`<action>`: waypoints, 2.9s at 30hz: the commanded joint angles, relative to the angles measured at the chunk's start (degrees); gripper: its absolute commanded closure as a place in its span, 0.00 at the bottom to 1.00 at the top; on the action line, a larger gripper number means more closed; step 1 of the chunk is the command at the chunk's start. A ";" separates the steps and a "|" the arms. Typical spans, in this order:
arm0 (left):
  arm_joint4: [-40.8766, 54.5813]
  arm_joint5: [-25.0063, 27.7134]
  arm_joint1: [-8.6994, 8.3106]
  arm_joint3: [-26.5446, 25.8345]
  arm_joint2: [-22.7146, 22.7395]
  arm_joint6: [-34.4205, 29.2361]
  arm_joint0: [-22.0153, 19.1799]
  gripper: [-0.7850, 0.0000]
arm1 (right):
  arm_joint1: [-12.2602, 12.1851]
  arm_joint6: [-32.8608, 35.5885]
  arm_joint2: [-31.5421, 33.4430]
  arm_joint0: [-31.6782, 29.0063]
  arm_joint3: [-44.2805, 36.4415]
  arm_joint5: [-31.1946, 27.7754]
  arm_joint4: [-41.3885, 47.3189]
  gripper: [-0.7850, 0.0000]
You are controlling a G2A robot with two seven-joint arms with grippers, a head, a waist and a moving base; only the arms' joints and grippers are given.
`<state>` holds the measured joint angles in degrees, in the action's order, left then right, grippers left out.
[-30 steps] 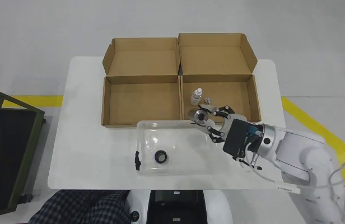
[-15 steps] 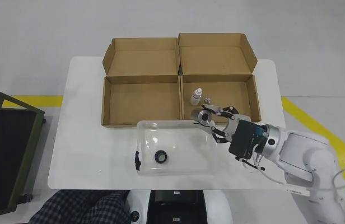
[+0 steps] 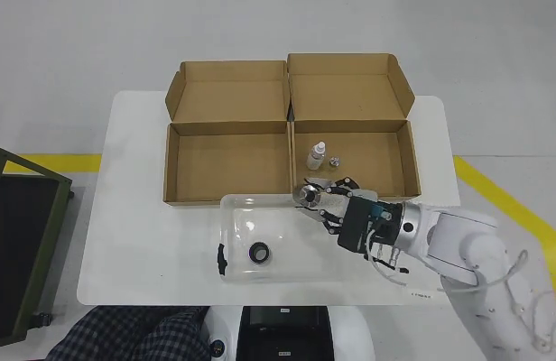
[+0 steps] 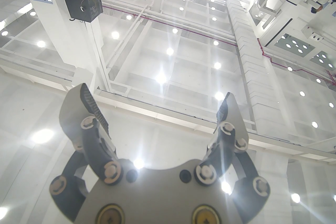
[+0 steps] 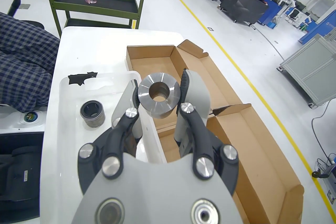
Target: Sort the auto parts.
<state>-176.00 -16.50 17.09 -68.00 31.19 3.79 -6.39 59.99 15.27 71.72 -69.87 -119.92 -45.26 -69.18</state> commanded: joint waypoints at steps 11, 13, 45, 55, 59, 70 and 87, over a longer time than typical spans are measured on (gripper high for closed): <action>0.00 0.00 0.00 0.00 0.00 0.00 0.00 0.00 | 2.82 5.28 -13.50 12.69 12.30 5.76 2.61 1.00; 0.00 0.00 0.00 0.00 0.00 0.00 0.00 0.00 | 3.41 6.16 -15.27 14.76 14.30 7.13 3.16 1.00; 0.00 0.00 0.00 0.00 0.00 0.00 0.00 0.00 | 12.98 12.02 -31.61 36.18 44.71 20.34 7.08 1.00; 0.00 0.00 0.00 0.00 0.00 0.00 0.00 0.00 | 15.37 12.39 -33.89 38.24 49.69 22.16 7.02 1.00; 0.00 0.00 0.00 0.00 0.00 0.00 0.00 0.00 | 16.36 12.37 -34.54 39.11 51.80 22.88 7.28 1.00; 0.00 0.00 0.00 0.00 0.00 0.00 0.00 0.00 | 18.22 12.41 -35.01 40.67 55.45 23.42 6.69 0.89; 0.00 0.00 0.00 0.00 0.00 0.00 0.00 0.00 | 20.52 12.88 -35.70 41.53 59.06 23.30 4.46 0.66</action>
<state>-176.00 -16.50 17.09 -68.00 31.19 3.79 -6.39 80.42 28.12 36.06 -28.32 -60.94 -21.95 -64.63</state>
